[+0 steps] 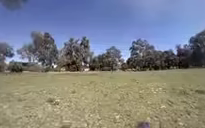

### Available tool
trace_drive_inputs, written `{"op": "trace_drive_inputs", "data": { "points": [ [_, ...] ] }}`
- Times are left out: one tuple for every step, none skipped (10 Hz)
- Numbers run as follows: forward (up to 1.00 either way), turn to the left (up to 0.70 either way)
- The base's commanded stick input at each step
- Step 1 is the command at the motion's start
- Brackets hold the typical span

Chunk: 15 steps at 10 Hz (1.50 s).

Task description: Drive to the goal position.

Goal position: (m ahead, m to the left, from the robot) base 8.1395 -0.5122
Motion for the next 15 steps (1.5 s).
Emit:
{"op": "trace_drive_inputs", "data": {
  "points": [
    [1.0, 0.0],
    [1.0, 0.0],
    [1.0, 0.0],
    [1.0, 0.0],
    [1.0, 0.0],
    [1.0, 0.0],
    [1.0, 0.0],
    [1.0, 0.0],
    [1.0, 0.0],
    [1.0, 0.0],
    [1.0, 0.0],
    [1.0, 0.0],
    [1.0, 0.0],
    [1.0, 0.0],
    [1.0, 0.0]
  ]
}}
